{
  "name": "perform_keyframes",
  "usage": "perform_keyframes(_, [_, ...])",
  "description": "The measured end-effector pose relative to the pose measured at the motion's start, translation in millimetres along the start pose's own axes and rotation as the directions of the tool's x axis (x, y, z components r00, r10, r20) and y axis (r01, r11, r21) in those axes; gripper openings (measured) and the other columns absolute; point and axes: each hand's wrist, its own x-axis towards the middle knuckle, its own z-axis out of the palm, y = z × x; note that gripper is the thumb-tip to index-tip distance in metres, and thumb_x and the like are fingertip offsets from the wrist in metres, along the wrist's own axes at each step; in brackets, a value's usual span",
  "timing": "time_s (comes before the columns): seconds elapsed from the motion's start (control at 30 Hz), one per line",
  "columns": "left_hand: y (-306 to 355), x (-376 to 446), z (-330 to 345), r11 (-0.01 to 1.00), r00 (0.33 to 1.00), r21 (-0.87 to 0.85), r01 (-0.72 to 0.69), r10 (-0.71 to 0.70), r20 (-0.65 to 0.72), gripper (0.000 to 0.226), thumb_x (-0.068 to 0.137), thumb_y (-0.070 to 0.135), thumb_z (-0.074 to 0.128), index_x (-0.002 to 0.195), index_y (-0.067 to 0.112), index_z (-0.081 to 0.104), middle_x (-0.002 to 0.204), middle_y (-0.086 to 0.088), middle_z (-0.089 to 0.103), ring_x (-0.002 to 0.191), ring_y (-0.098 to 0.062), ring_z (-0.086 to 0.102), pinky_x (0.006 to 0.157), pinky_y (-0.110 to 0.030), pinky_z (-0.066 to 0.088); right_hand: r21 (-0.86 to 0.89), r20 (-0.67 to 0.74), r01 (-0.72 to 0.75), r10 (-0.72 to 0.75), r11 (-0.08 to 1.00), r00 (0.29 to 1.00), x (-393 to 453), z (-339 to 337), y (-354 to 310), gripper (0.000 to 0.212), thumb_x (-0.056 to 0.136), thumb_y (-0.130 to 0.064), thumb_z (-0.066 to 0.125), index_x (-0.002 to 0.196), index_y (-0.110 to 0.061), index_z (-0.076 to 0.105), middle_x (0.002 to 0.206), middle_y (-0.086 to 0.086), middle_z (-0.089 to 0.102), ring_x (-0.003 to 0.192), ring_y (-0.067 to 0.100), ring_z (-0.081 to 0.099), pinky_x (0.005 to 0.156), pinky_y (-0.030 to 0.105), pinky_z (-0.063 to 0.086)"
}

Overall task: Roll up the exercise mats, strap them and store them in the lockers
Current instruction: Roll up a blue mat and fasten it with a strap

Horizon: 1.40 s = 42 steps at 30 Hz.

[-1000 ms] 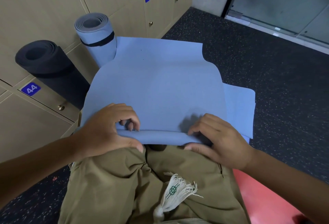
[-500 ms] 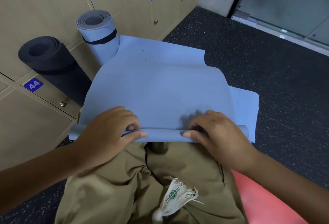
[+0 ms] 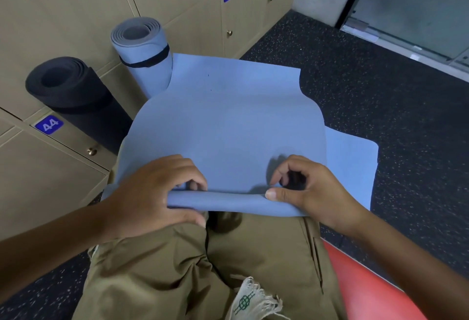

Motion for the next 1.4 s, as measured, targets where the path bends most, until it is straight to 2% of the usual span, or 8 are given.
perform_keyframes(0.2, [-4,18,-1,0.986,0.986,-0.072,0.153,-0.147,0.079,0.027,0.076,0.067,0.064,0.079,0.041,0.069,0.086,0.018,0.067,0.092,-0.011,0.060,0.079,-0.027,0.042,0.077,-0.129,0.131,-0.121,0.988,0.984,-1,2,7,0.021,0.073,-0.031,0.087,0.074,-0.019,0.070,0.076,-0.003,0.061,0.076,0.016,0.057,0.073,0.020,0.043])
perform_keyframes(0.3, [-8,31,-2,0.960,0.963,-0.141,0.242,-0.220,0.158,0.035,0.066,0.071,0.063,0.079,0.040,0.074,0.085,0.016,0.068,0.095,-0.009,0.061,0.080,-0.023,0.044,-0.094,-0.203,0.316,-0.329,0.944,0.922,-5,5,13,0.020,0.082,-0.028,0.085,0.077,-0.014,0.071,0.077,-0.007,0.060,0.076,0.016,0.058,0.073,0.023,0.043])
perform_keyframes(0.4, [-10,40,-4,0.932,0.943,-0.190,0.309,-0.274,0.189,0.042,0.055,0.074,0.063,0.081,0.043,0.074,0.080,0.005,0.062,0.085,-0.008,0.061,0.071,-0.015,0.042,-0.315,-0.072,0.489,-0.534,0.814,0.842,-7,3,20,0.035,0.083,-0.042,0.082,0.089,-0.009,0.073,0.087,-0.005,0.063,0.078,0.016,0.055,0.071,0.029,0.045])
perform_keyframes(0.57, [-11,42,-2,0.950,0.950,-0.144,0.278,-0.250,0.187,0.043,0.061,0.075,0.061,0.081,0.038,0.073,0.079,0.005,0.062,0.086,-0.012,0.062,0.073,-0.024,0.046,-0.546,0.023,0.563,-0.661,0.620,0.750,-5,-4,23,0.038,0.082,-0.042,0.086,0.095,-0.007,0.078,0.089,0.001,0.069,0.073,0.024,0.057,0.068,0.035,0.046])
perform_keyframes(0.73, [-7,29,-3,1.000,0.999,-0.018,0.025,-0.026,-0.040,0.031,0.080,0.062,0.066,0.088,0.032,0.066,0.089,0.018,0.061,0.088,-0.003,0.057,0.078,-0.015,0.041,-0.542,0.127,0.566,-0.606,0.621,0.786,5,-13,14,0.029,0.089,-0.040,0.080,0.098,-0.013,0.077,0.089,-0.004,0.068,0.077,0.019,0.058,0.072,0.031,0.044])
perform_keyframes(0.93, [-12,19,2,0.882,0.946,0.398,-0.252,0.311,-0.092,0.046,0.097,0.054,0.057,0.088,0.011,0.071,0.085,0.001,0.064,0.074,-0.021,0.057,0.066,-0.031,0.040,-0.405,0.212,0.415,-0.358,0.815,0.909,26,-24,0,0.025,0.087,-0.050,0.076,0.089,-0.025,0.075,0.081,-0.017,0.063,0.084,0.003,0.054,0.076,0.022,0.043])
perform_keyframes(1.17, [-13,12,12,0.831,0.955,0.517,-0.204,0.285,-0.081,0.047,0.101,0.053,0.054,0.090,0.011,0.073,0.088,0.000,0.065,0.076,-0.024,0.061,0.061,-0.039,0.050,-0.415,0.152,0.335,-0.299,0.846,0.942,25,-22,-2,0.028,0.089,-0.057,0.067,0.092,-0.032,0.078,0.086,-0.018,0.063,0.099,0.011,0.053,0.081,0.027,0.047])
perform_keyframes(1.4, [-19,23,3,0.975,0.983,0.201,-0.094,0.123,-0.137,0.042,0.096,0.061,0.053,0.086,0.025,0.072,0.079,0.016,0.060,0.079,-0.011,0.052,0.073,-0.030,0.043,-0.676,-0.137,0.316,-0.536,0.665,0.833,10,8,-3,0.028,0.102,-0.033,0.058,0.098,-0.012,0.075,0.089,0.000,0.062,0.080,0.024,0.056,0.073,0.039,0.049])
